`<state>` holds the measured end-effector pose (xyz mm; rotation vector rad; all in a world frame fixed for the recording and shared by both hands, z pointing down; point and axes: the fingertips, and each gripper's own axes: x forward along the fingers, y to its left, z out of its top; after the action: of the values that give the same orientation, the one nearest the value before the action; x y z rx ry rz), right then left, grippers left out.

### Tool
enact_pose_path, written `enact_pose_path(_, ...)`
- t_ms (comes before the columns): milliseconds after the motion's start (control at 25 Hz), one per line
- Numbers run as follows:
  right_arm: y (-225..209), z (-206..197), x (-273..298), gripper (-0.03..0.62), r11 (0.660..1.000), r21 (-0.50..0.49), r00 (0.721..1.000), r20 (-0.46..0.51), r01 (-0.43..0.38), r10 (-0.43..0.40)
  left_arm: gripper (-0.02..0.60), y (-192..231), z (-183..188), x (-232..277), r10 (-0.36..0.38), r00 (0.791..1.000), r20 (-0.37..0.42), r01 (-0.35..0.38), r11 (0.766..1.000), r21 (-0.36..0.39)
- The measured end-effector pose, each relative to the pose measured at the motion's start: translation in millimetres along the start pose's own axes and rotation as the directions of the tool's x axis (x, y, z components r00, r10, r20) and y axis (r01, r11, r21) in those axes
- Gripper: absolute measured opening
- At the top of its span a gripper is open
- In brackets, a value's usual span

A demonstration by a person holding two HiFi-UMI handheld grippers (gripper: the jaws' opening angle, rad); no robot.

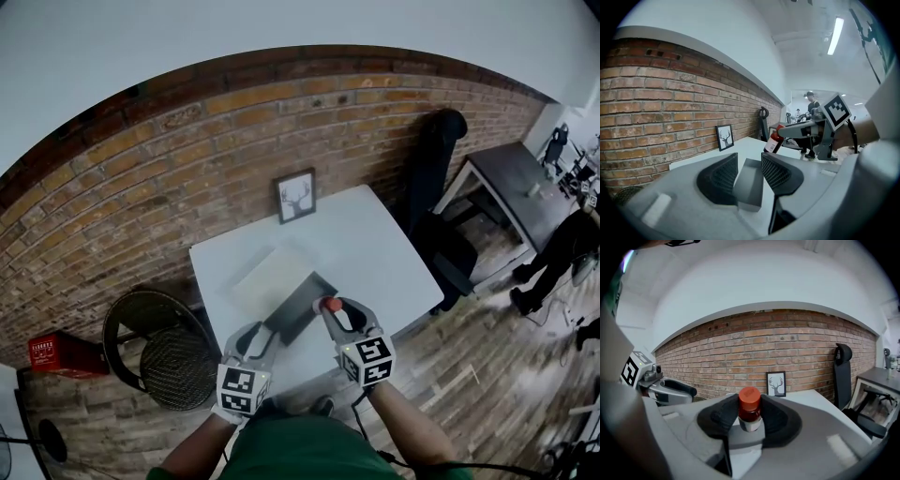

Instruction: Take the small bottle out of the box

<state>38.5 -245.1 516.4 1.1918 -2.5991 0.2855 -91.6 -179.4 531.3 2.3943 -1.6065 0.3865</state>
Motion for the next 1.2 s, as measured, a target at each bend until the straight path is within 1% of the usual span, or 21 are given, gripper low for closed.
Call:
enact_pose_path(120, -11, 10, -12, 0.144, 0.999, -0.005, 0.999, 0.032, 0.039, -0.039, 0.164, 1, 12, 1, -0.001, 1.000, 0.022, 0.001, 1.000, -0.007)
enact_pose_path(320, -31, 35, -36, 0.144, 0.995, 0.033, 0.990, 0.101, 0.096, -0.099, 0.164, 3, 40, 5, -0.009, 0.997, 0.071, 0.008, 1.000, 0.005)
enact_pose_path(480, -34, 63, -54, 0.144, 0.993, 0.022, 0.980, 0.162, 0.116, -0.118, 0.164, 4, 60, 5, -0.019, 0.994, 0.106, 0.018, 1.000, 0.013)
enact_pose_path(640, -38, 85, -71, 0.144, 0.991, 0.025, 0.969, 0.209, 0.129, -0.131, 0.164, 0, 71, 7, -0.034, 0.992, 0.123, 0.031, 0.999, 0.023)
enact_pose_path(880, -49, 101, -86, 0.144, 0.989, 0.060, 0.962, 0.233, 0.135, -0.146, 0.164, -2, 83, 9, -0.051, 0.989, 0.136, 0.041, 0.996, 0.075)
enact_pose_path(1200, -59, 99, -96, 0.144, 0.980, 0.161, 0.961, 0.229, 0.120, -0.156, 0.164, -3, 100, 13, -0.082, 0.982, 0.170, 0.073, 0.996, 0.054)
